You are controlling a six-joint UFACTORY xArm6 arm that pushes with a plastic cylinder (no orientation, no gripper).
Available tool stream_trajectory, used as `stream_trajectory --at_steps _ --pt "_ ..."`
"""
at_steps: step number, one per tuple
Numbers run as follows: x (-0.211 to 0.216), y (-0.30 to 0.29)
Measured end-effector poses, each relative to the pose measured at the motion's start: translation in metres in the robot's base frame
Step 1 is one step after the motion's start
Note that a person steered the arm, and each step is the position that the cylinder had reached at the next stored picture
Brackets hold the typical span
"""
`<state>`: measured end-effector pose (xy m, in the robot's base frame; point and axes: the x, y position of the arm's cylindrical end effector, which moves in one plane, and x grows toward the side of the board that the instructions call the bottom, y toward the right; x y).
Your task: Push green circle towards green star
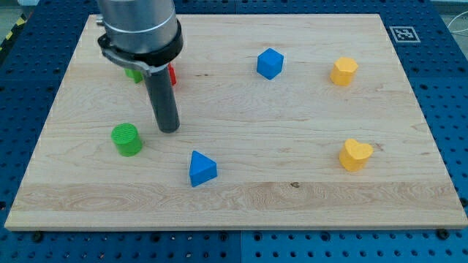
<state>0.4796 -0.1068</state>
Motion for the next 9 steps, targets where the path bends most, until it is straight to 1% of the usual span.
stream_trajectory --at_steps 3,4,6,9 --pt "0.056 -0.013" --pt "0.064 -0.023" --pt "0.061 -0.039" --pt "0.034 -0.043"
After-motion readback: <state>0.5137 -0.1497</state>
